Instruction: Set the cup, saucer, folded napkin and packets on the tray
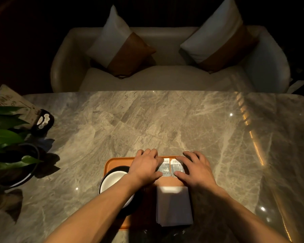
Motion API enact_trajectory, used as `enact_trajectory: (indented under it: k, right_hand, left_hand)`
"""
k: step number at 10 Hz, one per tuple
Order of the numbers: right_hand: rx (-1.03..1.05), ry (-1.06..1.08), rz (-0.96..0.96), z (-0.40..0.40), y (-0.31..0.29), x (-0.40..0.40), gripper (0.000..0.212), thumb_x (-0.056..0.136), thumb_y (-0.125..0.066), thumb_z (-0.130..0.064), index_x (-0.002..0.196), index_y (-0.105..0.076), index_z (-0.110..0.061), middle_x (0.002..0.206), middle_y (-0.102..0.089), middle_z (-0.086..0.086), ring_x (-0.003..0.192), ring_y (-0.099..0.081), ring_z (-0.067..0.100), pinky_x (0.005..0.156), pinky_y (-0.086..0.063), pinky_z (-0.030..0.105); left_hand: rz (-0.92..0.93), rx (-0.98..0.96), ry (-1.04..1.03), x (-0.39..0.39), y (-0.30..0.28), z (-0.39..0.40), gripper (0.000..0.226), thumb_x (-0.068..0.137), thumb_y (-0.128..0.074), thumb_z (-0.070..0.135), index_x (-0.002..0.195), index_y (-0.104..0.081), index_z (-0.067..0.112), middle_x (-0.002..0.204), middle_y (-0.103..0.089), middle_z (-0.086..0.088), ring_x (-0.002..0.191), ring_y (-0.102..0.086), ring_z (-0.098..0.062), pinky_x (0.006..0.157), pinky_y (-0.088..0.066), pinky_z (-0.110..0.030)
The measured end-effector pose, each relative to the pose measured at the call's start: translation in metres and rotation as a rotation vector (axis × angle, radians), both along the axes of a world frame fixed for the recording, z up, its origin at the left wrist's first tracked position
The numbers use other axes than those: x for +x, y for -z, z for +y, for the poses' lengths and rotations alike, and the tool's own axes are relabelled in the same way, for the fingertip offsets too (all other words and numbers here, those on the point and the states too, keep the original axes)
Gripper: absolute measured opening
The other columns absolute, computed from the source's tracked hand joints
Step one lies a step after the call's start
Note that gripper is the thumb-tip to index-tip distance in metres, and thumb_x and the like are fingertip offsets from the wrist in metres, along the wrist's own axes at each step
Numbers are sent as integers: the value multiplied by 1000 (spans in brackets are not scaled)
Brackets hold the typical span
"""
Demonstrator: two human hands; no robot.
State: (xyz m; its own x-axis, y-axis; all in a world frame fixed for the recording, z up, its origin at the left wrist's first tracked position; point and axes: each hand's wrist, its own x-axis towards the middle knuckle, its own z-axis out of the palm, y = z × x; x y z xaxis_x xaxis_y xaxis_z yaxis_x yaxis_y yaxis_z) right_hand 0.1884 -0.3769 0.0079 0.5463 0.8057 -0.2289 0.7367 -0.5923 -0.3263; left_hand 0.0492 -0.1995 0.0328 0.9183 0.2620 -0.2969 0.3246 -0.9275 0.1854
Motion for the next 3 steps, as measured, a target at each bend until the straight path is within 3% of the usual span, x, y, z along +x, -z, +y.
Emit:
enact_trajectory:
  k: [2,3]
  right_hand:
    - [10,-7,19,-2,-55,13,44,89,-54,-59,128,-58,-38,138,-54,-11,130,-37,14,108,-35,37]
    - [84,-54,43,2,-109,19,38,91,-57,-52,126,-60,-36,133,-59,-13,126,-48,10,105,-40,32]
  left_hand:
    - [61,-86,13,-7,-44,21,47,83,-62,55,125,-59,35,120,-55,3,115,-48,-19,95,-34,-39]
    - [42,-158,61,-14,-89,39,44,84,-65,52,124,-61,34,121,-58,3,116,-52,-19,96,-41,-39]
